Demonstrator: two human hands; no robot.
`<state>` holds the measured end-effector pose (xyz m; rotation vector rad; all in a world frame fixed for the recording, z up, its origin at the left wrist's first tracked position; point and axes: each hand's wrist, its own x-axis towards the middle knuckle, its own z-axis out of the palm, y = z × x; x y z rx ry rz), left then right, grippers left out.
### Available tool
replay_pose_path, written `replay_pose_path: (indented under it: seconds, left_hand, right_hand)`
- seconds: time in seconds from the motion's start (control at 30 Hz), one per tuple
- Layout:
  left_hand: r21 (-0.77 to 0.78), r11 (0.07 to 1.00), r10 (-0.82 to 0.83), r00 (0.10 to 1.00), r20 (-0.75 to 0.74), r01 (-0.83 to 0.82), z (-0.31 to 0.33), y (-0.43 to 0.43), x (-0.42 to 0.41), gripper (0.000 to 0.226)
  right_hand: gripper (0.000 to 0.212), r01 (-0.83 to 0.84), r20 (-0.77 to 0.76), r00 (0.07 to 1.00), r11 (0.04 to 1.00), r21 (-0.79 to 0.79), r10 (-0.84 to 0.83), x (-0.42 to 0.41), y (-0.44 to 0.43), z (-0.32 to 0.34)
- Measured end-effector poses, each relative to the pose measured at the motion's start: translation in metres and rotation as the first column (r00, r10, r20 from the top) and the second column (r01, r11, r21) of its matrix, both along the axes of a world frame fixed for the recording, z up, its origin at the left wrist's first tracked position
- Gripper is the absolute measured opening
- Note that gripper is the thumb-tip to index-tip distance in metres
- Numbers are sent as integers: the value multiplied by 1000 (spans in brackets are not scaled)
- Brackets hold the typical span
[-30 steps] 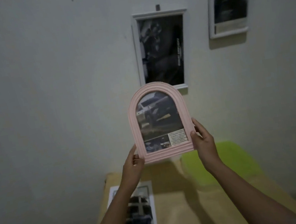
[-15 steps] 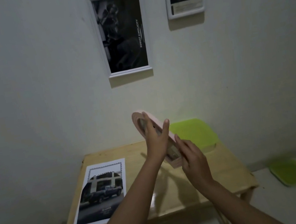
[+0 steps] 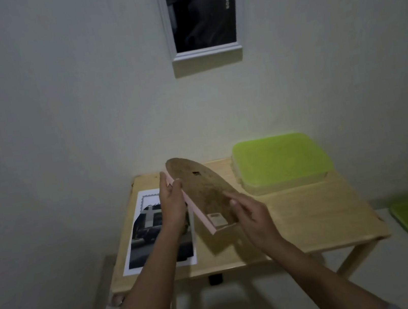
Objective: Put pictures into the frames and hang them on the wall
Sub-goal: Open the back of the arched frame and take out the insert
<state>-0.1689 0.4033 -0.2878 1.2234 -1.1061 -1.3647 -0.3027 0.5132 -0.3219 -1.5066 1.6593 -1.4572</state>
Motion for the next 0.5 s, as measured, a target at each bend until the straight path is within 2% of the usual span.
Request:
replay_pose_path:
  seconds: [0.07,0.13,0.2,0.23,0.33,0.5]
  left_hand:
    - [59,998,-24,998,-50,27,-12,-10,21,50]
    - [123,989,-62,990,-127,78,-28,-21,39,47]
    - [170,975,-117,978,-171,146,-45,-30,51,44]
    - [188,968,-131,973,-188,166,-52,-34,55,44]
    - [227,951,-173,970,-172,210,-74,-51,58,45]
    - [270,914,-317,948,14,302,-117,-62,47,43]
  right_hand:
    - [31,127,18,992,989,74,-128,-8,-20,-13]
    - [36,203,8,977,939,277,-214,-18,-41,-31]
    - [37,181,97,962,859,479,-257,-24,-55,-48]
    - [34,137,160,953,841,523,-255,-25,-58,-55]
    - [23,58,292,923,841,537,-251,-18,-60,-73]
    - [22,188,277,879,817,546,-388,-20,-52,-109]
